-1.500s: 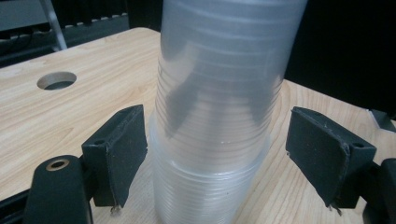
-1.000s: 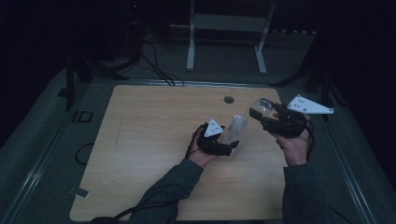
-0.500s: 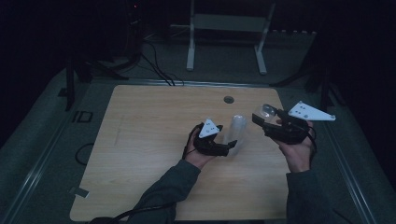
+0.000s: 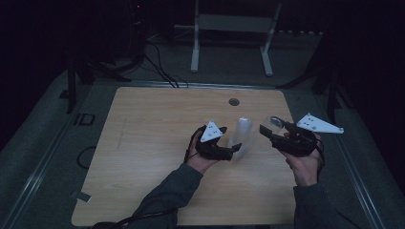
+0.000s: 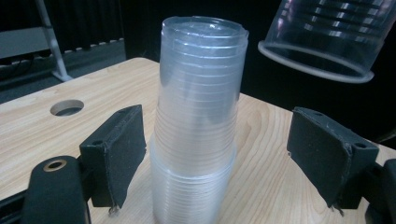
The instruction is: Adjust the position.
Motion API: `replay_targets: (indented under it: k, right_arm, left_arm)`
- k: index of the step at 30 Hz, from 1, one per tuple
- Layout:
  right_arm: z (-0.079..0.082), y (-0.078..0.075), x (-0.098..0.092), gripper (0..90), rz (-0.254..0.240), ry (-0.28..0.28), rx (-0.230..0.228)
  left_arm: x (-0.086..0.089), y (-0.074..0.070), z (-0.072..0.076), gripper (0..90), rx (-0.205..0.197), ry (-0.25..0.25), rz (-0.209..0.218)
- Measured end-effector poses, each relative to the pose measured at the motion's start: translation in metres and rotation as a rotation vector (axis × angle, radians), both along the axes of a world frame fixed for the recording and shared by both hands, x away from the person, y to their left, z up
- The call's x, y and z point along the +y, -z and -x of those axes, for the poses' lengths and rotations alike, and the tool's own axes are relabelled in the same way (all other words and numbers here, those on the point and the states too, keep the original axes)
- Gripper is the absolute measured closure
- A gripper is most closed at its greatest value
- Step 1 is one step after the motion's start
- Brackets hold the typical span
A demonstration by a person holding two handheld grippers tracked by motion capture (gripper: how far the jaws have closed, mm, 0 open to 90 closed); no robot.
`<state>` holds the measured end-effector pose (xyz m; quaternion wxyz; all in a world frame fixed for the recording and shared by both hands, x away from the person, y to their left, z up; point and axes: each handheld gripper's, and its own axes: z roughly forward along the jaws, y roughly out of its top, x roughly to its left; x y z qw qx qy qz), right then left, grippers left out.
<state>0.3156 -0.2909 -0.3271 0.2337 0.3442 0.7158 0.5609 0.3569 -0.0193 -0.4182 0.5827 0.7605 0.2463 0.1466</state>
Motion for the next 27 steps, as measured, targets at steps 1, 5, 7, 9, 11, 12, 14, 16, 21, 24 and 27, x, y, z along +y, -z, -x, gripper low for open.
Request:
replay_targets:
  k: [1, 5, 7, 9, 11, 12, 14, 16, 21, 24, 27]
  right_arm:
    - [0.001, 0.002, 0.0, 40.9, -0.004, 0.004, 0.003]
    - [0.002, 0.009, -0.001, 40.9, -0.026, 0.01, 0.018]
    - [0.003, 0.013, -0.001, 40.9, -0.033, 0.016, 0.028]
    - [0.002, 0.017, -0.001, 40.9, -0.046, 0.017, 0.039]
    - [0.002, 0.021, -0.001, 40.9, -0.053, 0.018, 0.05]
    - [0.002, 0.023, 0.0, 40.9, -0.055, 0.018, 0.054]
    - [0.002, 0.026, 0.0, 40.9, -0.057, 0.017, 0.061]
    - [0.003, 0.028, 0.001, 40.9, -0.063, 0.018, 0.065]
    - [0.003, 0.037, 0.002, 40.8, -0.088, 0.031, 0.082]
    - [0.003, 0.043, 0.002, 40.8, -0.102, 0.035, 0.097]
    - [0.003, 0.046, 0.002, 40.8, -0.119, 0.034, 0.107]
  left_arm:
    - [0.0, 0.0, 0.001, 19.6, -0.002, 0.002, 0.003]
    - [0.0, -0.002, 0.004, 19.6, -0.009, 0.012, 0.003]
    - [0.0, -0.002, 0.006, 19.6, -0.012, 0.019, 0.0]
    - [0.0, -0.002, 0.008, 19.6, -0.011, 0.022, 0.001]
    - [0.0, -0.003, 0.009, 19.6, -0.014, 0.025, -0.003]
    - [0.0, -0.003, 0.009, 19.6, -0.016, 0.026, -0.006]
    - [0.001, -0.003, 0.01, 19.6, -0.017, 0.029, -0.006]
    - [0.001, -0.003, 0.011, 19.6, -0.021, 0.03, -0.006]
    - [0.0, -0.003, 0.014, 19.6, -0.026, 0.036, -0.008]
    - [0.0, -0.003, 0.015, 19.6, -0.028, 0.042, -0.01]
    - [0.0, -0.003, 0.017, 19.6, -0.029, 0.046, -0.008]
